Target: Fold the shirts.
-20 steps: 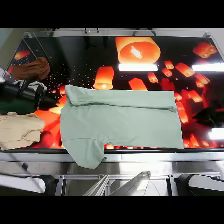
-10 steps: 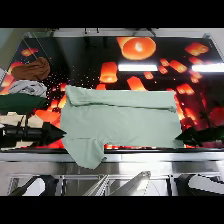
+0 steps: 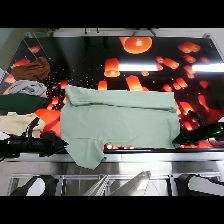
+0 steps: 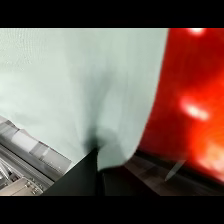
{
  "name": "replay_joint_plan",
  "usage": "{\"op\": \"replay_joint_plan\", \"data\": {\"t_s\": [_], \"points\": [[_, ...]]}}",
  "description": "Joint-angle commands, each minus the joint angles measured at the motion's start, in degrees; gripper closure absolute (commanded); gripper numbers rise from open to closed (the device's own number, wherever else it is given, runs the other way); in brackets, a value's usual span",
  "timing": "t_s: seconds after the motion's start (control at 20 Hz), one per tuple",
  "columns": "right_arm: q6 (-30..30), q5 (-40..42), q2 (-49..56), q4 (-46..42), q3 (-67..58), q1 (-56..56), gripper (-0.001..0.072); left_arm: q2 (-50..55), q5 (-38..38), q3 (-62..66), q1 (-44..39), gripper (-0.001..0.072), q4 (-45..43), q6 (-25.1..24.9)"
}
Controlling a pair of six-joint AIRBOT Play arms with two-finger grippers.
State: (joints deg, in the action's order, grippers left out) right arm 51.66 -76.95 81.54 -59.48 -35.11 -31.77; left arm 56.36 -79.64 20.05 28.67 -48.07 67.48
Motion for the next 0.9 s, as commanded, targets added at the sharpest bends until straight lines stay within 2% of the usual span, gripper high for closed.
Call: {"op": "replay_joint_plan", "data": {"t_s": [0.0, 0.15, 0.3, 0.45, 0.55, 0.65, 0.75, 0.85], "points": [[0.2, 6.9, 0.0, 0.8, -0.4, 0.3, 0.0694, 6.2, 0.2, -0.3, 0.1, 0.0421, -0.9, 0.8], [0.2, 7.0, 0.0, 0.8, -0.4, 0.3, 0.0694, 13.2, 0.2, 0.1, 0.1, 0.0420, -0.9, 0.7], [0.2, 7.1, 0.0, 0.8, -0.4, 0.3, 0.0694, 19.7, -3.0, 5.1, 0.1, 0.0420, 0.0, -2.4], [0.2, 6.9, 0.0, 0.8, -0.4, 0.3, 0.0693, 21.4, -5.7, 8.9, 0.1, 0.0420, -0.4, -3.0], [0.2, 7.1, 0.0, 0.8, -0.4, 0.3, 0.0694, 17.0, -3.7, 7.4, 0.1, 0.0421, -0.4, -3.7], [0.0, 7.3, 0.0, 0.8, -0.4, 0.3, 0.0693, 9.5, 1.7, 4.2, 0.1, 0.0421, -0.5, -6.2], [0.0, 7.3, 0.0, 1.2, -0.3, 0.3, 0.0694, 1.4, 8.5, 1.1, 0.1, 0.0421, -1.0, -6.4], [-0.2, 7.3, 0.0, 2.3, -0.3, 0.3, 0.0694, -4.5, 10.8, 1.2, 0.1, 0.0417, -5.2, -5.2]]}}
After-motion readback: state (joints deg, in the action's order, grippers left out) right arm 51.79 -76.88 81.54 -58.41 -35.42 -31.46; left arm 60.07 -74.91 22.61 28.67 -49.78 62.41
